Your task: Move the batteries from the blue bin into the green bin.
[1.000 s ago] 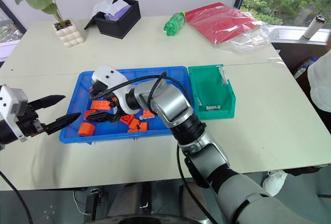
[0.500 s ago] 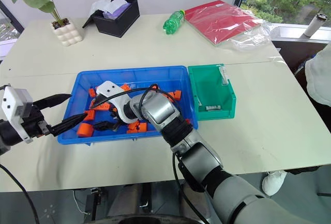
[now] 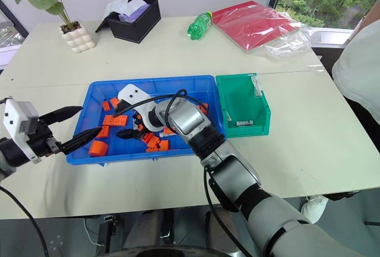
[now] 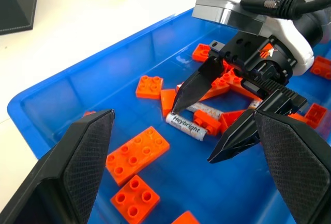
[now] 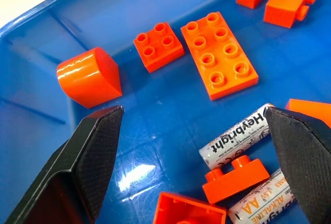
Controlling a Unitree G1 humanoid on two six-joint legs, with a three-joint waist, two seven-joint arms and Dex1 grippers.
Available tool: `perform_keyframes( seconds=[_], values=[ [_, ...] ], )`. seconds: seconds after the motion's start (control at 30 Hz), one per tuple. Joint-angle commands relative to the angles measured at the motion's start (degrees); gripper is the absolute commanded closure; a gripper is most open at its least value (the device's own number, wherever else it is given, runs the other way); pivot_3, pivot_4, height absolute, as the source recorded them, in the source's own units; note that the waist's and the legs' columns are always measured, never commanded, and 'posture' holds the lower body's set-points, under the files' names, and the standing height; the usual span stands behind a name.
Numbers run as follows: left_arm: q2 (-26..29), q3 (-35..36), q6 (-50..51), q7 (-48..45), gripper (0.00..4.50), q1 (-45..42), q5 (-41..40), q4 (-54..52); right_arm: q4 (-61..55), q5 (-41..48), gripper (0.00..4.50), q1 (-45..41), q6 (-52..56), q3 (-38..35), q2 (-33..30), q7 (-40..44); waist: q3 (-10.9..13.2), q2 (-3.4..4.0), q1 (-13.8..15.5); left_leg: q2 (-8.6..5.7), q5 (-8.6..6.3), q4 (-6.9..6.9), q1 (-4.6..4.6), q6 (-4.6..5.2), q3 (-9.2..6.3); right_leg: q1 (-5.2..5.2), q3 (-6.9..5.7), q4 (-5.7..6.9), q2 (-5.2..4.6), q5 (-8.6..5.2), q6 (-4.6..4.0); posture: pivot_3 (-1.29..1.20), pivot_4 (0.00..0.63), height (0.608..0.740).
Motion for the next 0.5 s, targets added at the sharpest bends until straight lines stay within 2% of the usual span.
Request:
perform_keyframes(
  seconds=[0.03,0.3,0.5],
  values=[
    [-0.35,0.36,-1.1,0.49,0.0,-0.7,-0.29,-0.65,-1.74,-0.23,0.03,-1.56,-0.95,-0.58,0.18,-0.06,0.0,0.0,0.0,0.0,0.0,0.04,0.0,0.0,0.0,-0.01,0.0,0.08,0.0,0.0,0.0,0.0,0.15,0.74],
    [-1.06,-0.06,-1.79,1.32,0.0,-1.73,0.18,-0.59,1.13,-1.75,0.03,0.7,-2.01,2.47,0.33,0.74,0.0,0.0,0.01,0.0,0.0,0.2,0.0,0.0,-0.01,-0.03,0.0,0.27,-0.01,0.0,0.0,0.0,0.15,0.74],
    [-1.63,-0.32,-2.31,2.27,0.0,-1.91,0.42,-0.89,5.61,-2.74,0.03,-0.64,-4.59,2.37,2.12,0.5,-0.01,-0.01,-0.03,0.0,0.0,0.19,0.0,0.0,-0.01,-0.04,0.0,0.27,-0.01,0.0,0.0,0.0,0.15,0.74]
  ],
)
